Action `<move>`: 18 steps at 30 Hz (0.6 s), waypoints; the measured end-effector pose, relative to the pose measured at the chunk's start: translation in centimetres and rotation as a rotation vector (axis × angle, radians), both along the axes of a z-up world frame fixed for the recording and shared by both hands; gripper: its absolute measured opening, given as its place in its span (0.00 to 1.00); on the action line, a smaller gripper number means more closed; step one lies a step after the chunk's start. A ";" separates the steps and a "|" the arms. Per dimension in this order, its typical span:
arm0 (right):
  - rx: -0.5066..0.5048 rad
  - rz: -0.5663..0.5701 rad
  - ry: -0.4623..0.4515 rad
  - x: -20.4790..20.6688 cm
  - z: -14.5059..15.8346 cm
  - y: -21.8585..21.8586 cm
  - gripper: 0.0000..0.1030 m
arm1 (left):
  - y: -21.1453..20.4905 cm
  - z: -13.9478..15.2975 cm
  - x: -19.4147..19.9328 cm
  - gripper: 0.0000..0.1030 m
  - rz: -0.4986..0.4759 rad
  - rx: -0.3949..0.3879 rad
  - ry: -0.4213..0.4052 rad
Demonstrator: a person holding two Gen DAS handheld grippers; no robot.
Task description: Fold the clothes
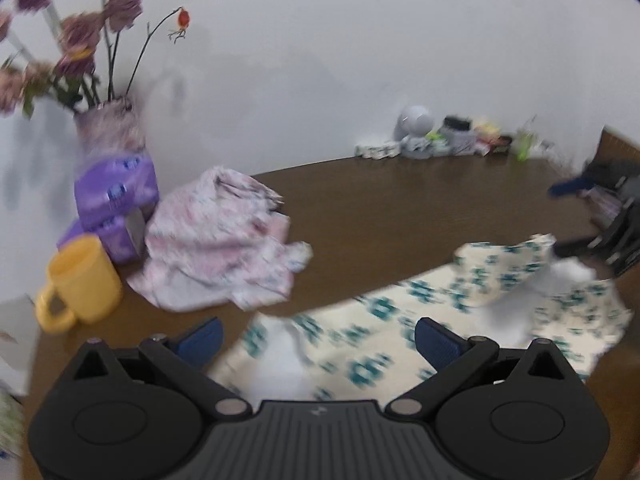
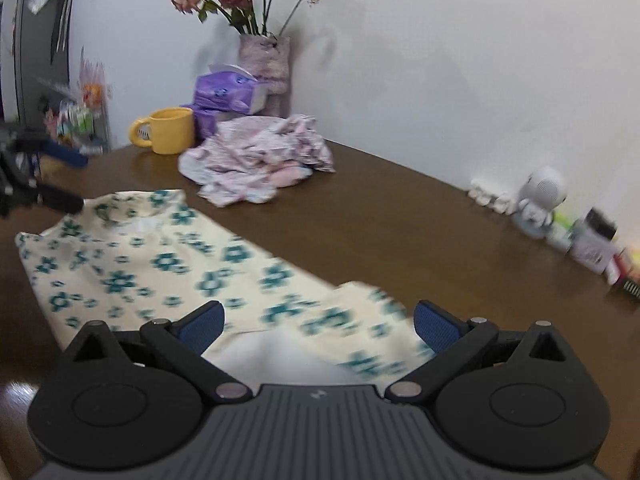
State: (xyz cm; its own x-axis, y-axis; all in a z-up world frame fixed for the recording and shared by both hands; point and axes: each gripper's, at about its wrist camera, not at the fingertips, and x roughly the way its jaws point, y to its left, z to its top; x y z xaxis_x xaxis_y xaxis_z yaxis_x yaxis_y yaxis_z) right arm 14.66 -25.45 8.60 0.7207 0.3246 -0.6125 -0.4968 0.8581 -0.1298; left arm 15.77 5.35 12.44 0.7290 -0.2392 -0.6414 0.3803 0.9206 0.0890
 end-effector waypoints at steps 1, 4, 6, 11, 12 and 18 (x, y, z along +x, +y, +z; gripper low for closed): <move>-0.020 0.010 0.001 0.8 0.6 -0.6 1.00 | -0.1 0.3 1.4 0.99 0.001 0.029 0.008; -0.092 0.027 0.003 3.5 2.3 -1.6 1.00 | -0.1 0.4 4.8 0.95 0.012 0.069 0.045; -0.131 0.037 0.004 5.3 3.2 -2.2 1.00 | -0.1 -0.1 7.1 0.92 -0.004 0.075 0.096; -0.165 0.121 0.086 9.7 2.7 -2.1 0.99 | -0.2 -2.6 11.1 0.92 -0.085 0.078 0.222; -0.172 0.141 0.106 10.4 2.4 -2.0 0.97 | -0.3 -3.1 11.6 0.91 -0.104 0.084 0.231; -0.186 0.244 0.254 13.3 -1.6 -0.3 0.83 | -0.3 -6.4 13.1 0.71 -0.240 0.115 0.273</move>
